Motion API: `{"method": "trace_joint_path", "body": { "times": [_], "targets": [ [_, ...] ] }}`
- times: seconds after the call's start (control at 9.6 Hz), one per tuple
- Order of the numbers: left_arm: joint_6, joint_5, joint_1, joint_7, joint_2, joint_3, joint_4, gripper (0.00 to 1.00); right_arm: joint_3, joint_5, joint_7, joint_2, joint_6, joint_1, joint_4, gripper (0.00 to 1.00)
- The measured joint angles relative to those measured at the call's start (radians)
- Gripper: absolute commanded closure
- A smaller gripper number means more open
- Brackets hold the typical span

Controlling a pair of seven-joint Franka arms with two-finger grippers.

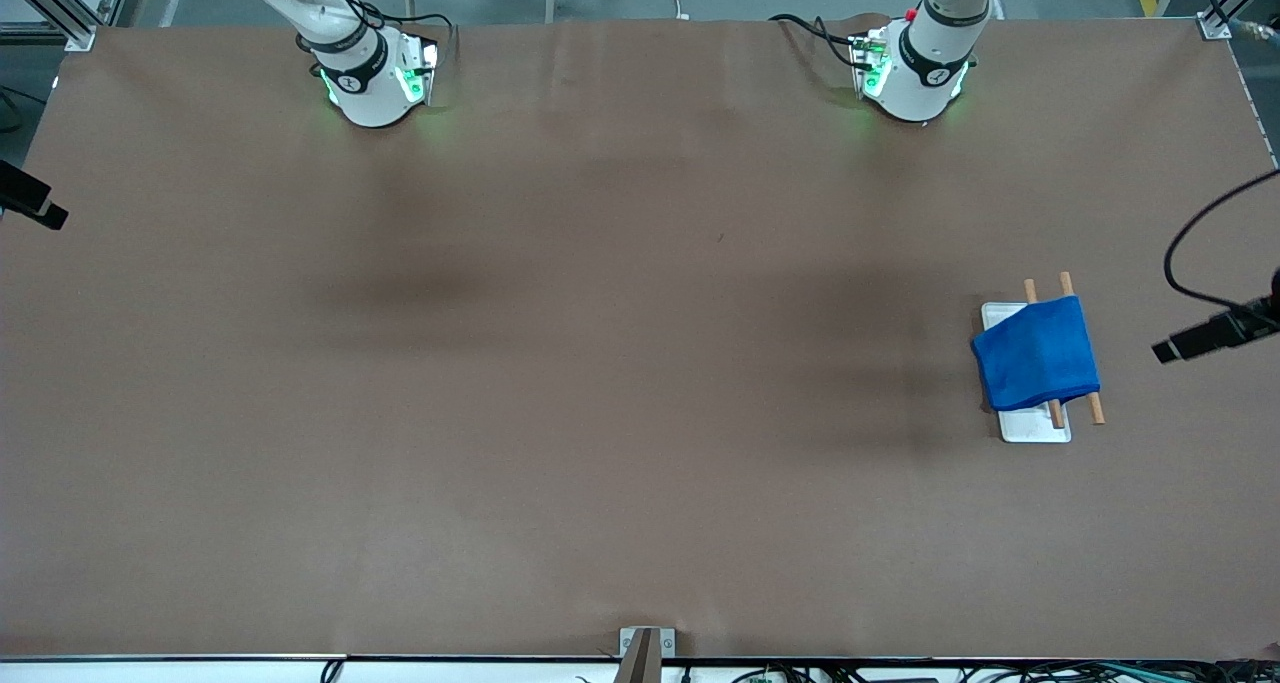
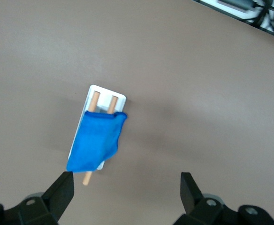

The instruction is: Right arm passes towel to left arm to hang

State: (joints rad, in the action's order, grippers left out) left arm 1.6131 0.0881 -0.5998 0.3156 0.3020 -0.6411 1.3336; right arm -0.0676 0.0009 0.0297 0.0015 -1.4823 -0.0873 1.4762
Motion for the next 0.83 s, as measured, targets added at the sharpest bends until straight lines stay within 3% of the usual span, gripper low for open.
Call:
{"method": "trace_joint_path", "body": {
  "times": [0.52,0.73,0.83],
  "targets": [
    [-0.132,0.001,-0.004,-0.039,-0.140,-0.055,0.000,0.00,-0.002,-0.001,0.000,0.000,-0.015,-0.001,-0.001,0.00],
    [-0.166,-0.005,0.003,-0.068,-0.184,-0.054,-0.002,0.00,-0.003,-0.001,0.000,0.000,-0.016,-0.001,-0.001,0.00],
    [-0.189,-0.012,0.050,-0.069,-0.213,-0.015,0.000,0.00,-0.003,-0.001,0.000,0.000,-0.016,-0.001,-0.001,0.00]
  ]
}}
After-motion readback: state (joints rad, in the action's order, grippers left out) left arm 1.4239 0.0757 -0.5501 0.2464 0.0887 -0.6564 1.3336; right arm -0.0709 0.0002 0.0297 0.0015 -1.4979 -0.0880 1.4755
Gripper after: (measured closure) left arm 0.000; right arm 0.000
